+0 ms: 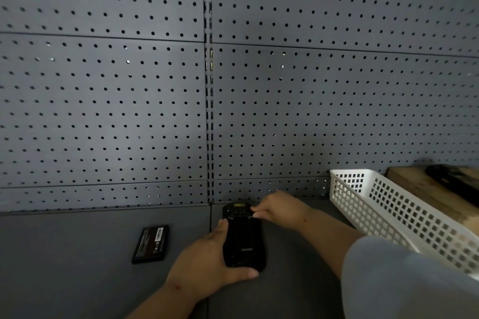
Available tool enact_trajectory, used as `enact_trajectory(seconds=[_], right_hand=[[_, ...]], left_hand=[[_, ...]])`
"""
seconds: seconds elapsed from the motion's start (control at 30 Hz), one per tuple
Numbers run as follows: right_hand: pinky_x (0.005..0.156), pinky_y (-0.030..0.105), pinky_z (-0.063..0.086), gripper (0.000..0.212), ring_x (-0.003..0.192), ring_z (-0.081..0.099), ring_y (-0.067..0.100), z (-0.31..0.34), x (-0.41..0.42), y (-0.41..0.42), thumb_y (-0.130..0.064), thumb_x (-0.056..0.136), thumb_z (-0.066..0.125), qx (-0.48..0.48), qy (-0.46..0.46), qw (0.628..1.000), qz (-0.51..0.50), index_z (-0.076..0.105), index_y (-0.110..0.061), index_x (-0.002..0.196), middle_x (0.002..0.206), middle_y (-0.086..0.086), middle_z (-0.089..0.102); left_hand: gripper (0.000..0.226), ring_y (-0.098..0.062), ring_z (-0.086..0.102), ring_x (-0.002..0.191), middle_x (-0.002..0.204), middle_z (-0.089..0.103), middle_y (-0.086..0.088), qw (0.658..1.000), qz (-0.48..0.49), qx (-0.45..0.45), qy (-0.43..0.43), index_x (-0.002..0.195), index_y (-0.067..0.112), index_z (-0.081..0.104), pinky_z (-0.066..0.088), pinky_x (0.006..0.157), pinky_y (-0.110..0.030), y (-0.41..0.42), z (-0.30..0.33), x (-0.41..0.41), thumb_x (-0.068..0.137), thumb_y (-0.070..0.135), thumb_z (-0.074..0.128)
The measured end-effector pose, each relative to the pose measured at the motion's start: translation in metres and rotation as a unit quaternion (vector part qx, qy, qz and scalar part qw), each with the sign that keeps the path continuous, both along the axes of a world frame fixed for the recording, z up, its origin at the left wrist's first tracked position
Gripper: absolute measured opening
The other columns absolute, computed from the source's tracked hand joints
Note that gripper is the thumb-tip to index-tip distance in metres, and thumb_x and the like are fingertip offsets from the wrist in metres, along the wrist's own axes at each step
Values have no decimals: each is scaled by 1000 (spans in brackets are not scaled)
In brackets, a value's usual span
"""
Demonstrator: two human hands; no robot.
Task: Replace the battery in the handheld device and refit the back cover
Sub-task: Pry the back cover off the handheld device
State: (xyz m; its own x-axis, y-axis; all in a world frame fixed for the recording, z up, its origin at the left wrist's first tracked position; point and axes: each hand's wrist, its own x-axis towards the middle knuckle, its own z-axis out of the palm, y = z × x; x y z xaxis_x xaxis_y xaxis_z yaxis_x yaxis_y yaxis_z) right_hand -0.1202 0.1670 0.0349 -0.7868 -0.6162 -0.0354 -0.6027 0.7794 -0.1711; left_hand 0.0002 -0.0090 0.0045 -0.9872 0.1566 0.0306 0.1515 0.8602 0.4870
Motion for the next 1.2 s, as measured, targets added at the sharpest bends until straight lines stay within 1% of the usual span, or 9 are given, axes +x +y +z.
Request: enact_trajectory(seconds=[0.1, 0.17, 0.23, 0.33, 0.43, 0.57, 0.7, 0.93, 1.2], right_hand=[[106, 29, 36, 38, 124, 51, 22, 1, -1, -3, -24, 95, 47, 22, 20, 999, 11, 52, -5, 127, 135, 11, 55], [106, 30, 35, 37, 125, 50, 24, 1, -1, -4, -22, 96, 45, 36, 34, 998, 23, 51, -4, 128, 136, 12, 54], [105, 32, 36, 37, 124, 51, 26, 1, -1, -4, -22, 97, 42, 51, 47, 997, 29, 52, -3, 127, 135, 14, 55], [97, 38, 42, 36, 113, 56, 31, 0, 0, -4, -21, 99, 37, 84, 67, 993, 38, 56, -1, 121, 125, 20, 60], [89, 38, 45, 36, 105, 58, 33, -1, 1, -3, -21, 100, 34, 106, 90, 989, 48, 56, -1, 119, 117, 22, 62], [81, 36, 43, 33, 98, 58, 34, -1, 1, -6, -18, 99, 34, 127, 98, 986, 53, 57, 2, 109, 110, 24, 62], [81, 37, 42, 28, 100, 57, 34, -2, 2, -9, -13, 98, 37, 138, 107, 982, 66, 57, 3, 108, 111, 24, 60], [84, 40, 43, 29, 104, 56, 37, -1, 7, -11, -6, 96, 35, 150, 135, 978, 58, 54, 3, 116, 118, 26, 57], [83, 41, 44, 26, 102, 57, 38, -6, 11, -14, -8, 95, 37, 110, 137, 984, 28, 57, 2, 108, 115, 25, 58]], left_hand=[[115, -9, 31, 134, 154, 20, 6, 1000, -11, 18, 7, 144, 24, 1, 31, 106, -23, 0, 0, -2, 58, 71, 63], [112, -9, 30, 134, 154, 18, 6, 1000, -15, 20, 11, 144, 25, 1, 30, 106, -24, 0, 0, -3, 61, 68, 64], [117, -9, 30, 134, 154, 19, 5, 1000, -16, 8, 9, 144, 24, 1, 31, 106, -24, -1, 0, -4, 57, 73, 61], [120, -10, 32, 134, 154, 20, 4, 1000, -12, -7, 7, 144, 23, 1, 33, 105, -24, -2, 0, -6, 54, 77, 58], [118, -9, 31, 134, 154, 20, 4, 1000, -15, -7, 13, 144, 23, 2, 31, 104, -23, -2, -1, -7, 54, 77, 58], [132, -9, 32, 133, 154, 22, 3, 1000, -21, -5, 10, 144, 24, 3, 32, 103, -22, -3, 0, -6, 35, 89, 37], [132, -9, 33, 133, 154, 22, 3, 1000, -20, 0, 13, 144, 24, 4, 32, 103, -22, -4, 0, -7, 34, 89, 36], [133, -10, 31, 134, 154, 18, 3, 1000, -20, -6, 12, 144, 25, 2, 31, 105, -23, -4, -1, -7, 33, 91, 33], [135, -8, 30, 134, 154, 18, 3, 1000, -19, 0, 19, 144, 25, 3, 30, 104, -20, -3, 2, -5, 30, 92, 29]])
